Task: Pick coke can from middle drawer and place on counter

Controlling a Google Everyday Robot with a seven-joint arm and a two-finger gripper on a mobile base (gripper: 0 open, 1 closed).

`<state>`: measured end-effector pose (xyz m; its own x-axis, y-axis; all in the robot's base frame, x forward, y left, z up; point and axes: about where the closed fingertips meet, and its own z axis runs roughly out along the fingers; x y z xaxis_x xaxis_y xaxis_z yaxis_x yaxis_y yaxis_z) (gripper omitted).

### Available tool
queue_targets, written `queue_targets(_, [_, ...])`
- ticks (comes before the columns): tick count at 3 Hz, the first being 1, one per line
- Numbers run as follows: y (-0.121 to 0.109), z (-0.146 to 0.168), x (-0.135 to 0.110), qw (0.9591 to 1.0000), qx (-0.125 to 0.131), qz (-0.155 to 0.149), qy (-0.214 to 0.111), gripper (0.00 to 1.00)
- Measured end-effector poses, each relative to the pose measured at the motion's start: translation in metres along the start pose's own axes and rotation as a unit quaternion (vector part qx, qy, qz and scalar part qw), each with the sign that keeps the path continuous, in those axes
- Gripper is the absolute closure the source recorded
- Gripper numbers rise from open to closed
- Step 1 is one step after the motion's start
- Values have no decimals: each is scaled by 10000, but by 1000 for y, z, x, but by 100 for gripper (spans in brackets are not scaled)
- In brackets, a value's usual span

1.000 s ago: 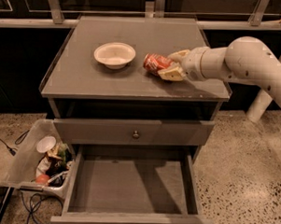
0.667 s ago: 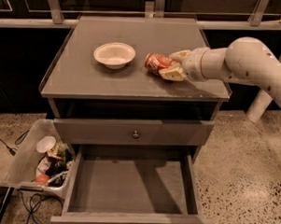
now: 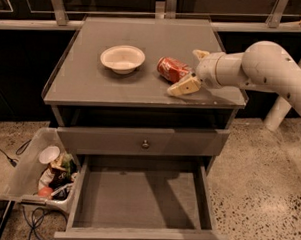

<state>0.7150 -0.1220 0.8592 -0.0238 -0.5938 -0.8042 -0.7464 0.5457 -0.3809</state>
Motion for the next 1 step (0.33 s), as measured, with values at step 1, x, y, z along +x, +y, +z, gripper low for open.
queue_targets(1, [0,0,0,10000,0,0,0,0])
